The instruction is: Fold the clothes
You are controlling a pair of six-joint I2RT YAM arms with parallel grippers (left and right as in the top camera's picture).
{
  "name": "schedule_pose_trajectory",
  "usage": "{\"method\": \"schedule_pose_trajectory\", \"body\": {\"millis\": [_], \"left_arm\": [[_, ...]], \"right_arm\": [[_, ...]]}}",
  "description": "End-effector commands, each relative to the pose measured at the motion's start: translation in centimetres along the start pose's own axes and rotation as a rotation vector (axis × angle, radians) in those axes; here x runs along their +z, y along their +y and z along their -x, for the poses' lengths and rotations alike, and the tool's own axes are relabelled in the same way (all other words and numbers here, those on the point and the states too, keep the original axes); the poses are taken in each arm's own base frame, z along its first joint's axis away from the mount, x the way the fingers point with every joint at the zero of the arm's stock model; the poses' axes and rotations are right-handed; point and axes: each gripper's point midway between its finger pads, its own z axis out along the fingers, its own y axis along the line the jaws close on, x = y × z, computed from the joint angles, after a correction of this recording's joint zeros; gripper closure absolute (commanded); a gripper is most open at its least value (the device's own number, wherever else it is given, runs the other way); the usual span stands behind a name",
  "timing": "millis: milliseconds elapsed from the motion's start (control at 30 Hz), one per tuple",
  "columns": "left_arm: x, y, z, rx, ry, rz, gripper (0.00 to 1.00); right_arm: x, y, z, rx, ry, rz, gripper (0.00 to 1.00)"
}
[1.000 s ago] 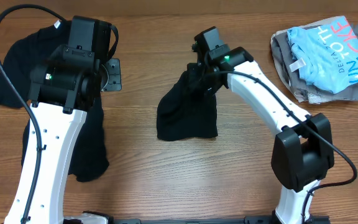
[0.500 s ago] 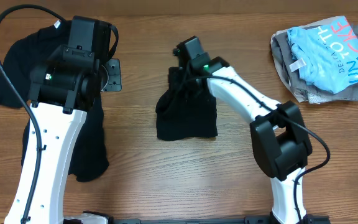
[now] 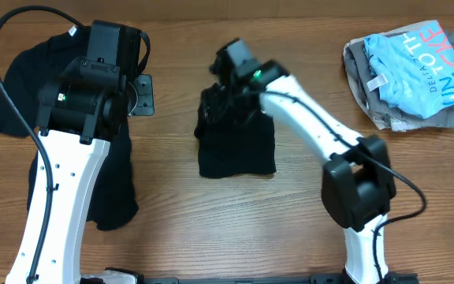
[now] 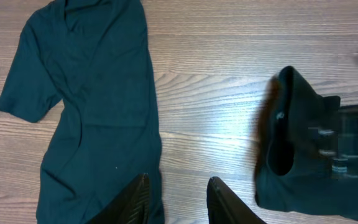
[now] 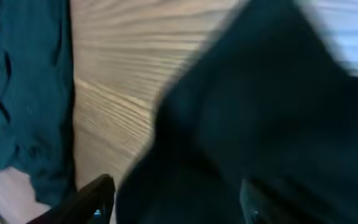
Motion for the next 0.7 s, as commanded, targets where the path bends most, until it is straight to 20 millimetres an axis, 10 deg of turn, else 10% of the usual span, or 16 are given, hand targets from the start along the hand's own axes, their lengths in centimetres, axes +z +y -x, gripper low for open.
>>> {"method": "schedule_pose_trajectory", "body": {"millis": [0, 200, 667], "left_arm": [[0.0, 0.4, 0.3, 0.012, -0.009, 0.013, 0.67], [0.0, 0.3, 0.5, 0.01, -0.015, 0.011, 0.66], [0.0, 0.2, 0.4, 0.011, -0.011, 0.006, 0.64]], "right_arm": [[-8.6, -1.2, 2.2, 0.01, -0.119, -0.077, 0.2], [-7.9, -6.0, -1.7, 0.122, 0.036, -0.176, 0.14], [-0.1, -8.9, -8.6, 0.149, 0.202, -0.223, 0.18]]}}
